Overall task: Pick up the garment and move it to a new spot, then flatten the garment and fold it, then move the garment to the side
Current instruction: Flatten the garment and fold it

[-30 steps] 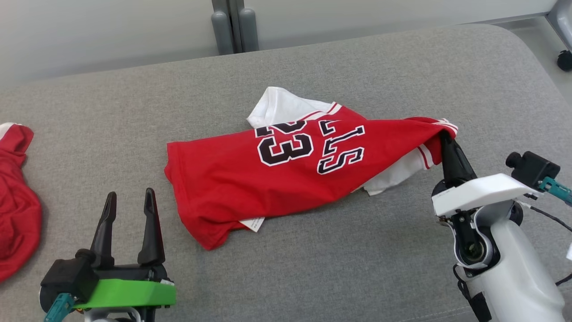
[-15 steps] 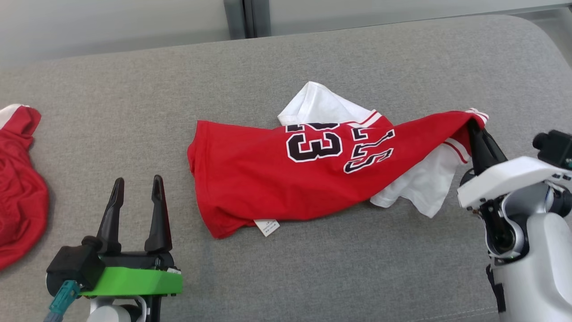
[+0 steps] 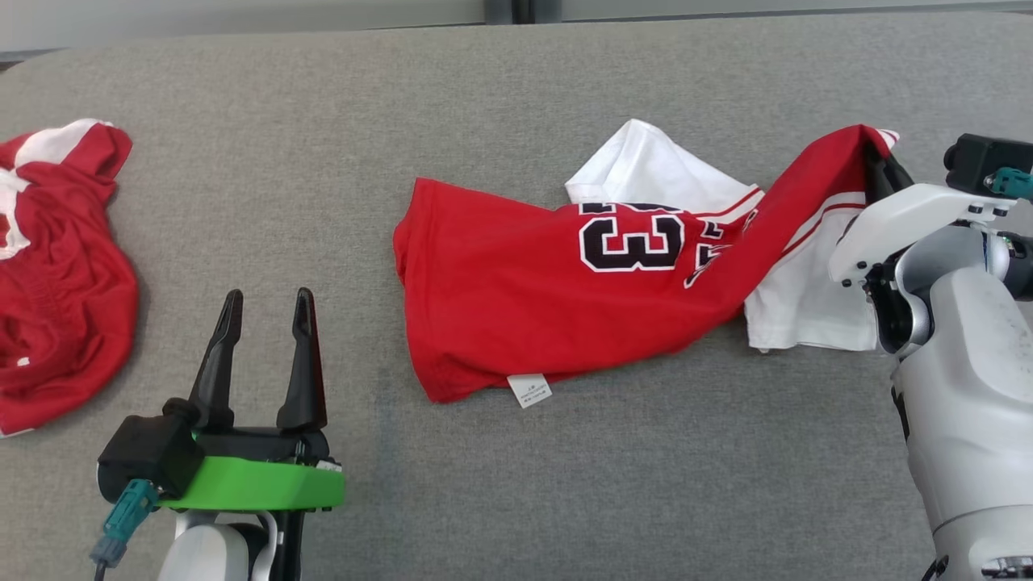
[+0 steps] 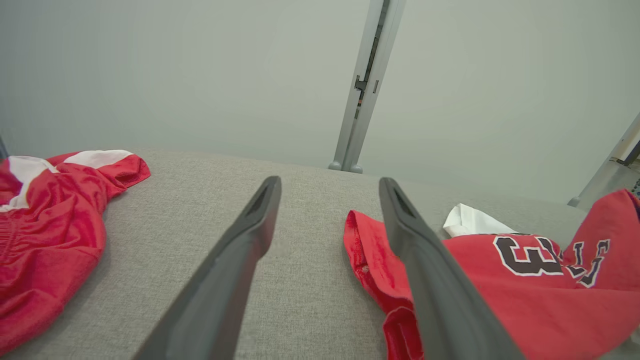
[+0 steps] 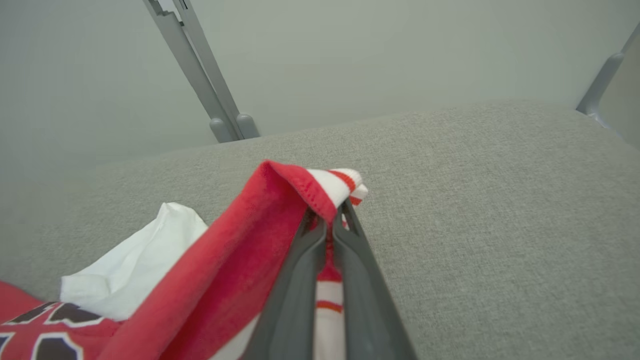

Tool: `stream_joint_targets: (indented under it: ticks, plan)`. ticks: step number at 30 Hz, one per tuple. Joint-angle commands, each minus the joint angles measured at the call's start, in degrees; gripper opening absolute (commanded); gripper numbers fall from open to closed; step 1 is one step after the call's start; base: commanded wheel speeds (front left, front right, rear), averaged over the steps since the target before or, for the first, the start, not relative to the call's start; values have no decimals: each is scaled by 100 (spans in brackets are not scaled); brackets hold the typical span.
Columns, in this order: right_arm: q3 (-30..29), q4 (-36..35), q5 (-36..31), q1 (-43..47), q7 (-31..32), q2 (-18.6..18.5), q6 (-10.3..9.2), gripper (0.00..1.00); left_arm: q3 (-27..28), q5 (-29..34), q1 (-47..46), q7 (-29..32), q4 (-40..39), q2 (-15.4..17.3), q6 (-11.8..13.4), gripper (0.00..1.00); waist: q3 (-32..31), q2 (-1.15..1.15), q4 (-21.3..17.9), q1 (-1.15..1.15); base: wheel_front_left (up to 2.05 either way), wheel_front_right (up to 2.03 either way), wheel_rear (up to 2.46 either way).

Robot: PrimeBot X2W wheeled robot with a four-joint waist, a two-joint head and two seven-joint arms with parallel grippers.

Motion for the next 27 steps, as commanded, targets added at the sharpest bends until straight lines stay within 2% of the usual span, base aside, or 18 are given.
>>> stream_joint_targets:
  ticks: [1,2,3,4,5,11,15,20,27]
  plan:
    - [-8,158,-61,-150,-123,-41,0,0,-10,-34,-90,-3,4,37,-24,100,144,0,176,0,0,0,0]
    - [-4,313,-103,-259,-224,-67,0,0,-10,-38,-101,-3,1,36,-24,100,165,0,201,0,0,0,0]
    - [16,421,-129,-324,-307,-76,0,9,-12,-38,-107,-3,1,35,-24,100,175,0,215,0,0,0,0]
    - [59,548,-169,-387,-412,-89,0,96,-15,-36,-110,-3,1,35,-24,100,183,0,226,0,0,0,0]
    - [84,674,-174,-443,-496,-97,0,100,-12,-35,-110,-3,1,34,-24,100,187,0,235,0,0,0,0]
    - [290,1102,-282,-487,-779,-236,-1,100,47,-26,-29,-3,48,21,-24,100,38,0,159,0,0,0,0]
    - [418,979,-453,-267,-1054,-363,-1,100,134,-27,96,-3,63,11,-24,100,-149,0,7,0,0,0,0]
    - [596,193,-670,282,-1387,-390,-1,100,272,-39,247,-3,71,4,-24,100,-405,0,-216,0,0,0,0]
    - [902,-1522,-675,1626,-1496,-127,-1,100,479,-8,503,-3,113,-11,-24,100,-710,0,-534,0,0,0,0]
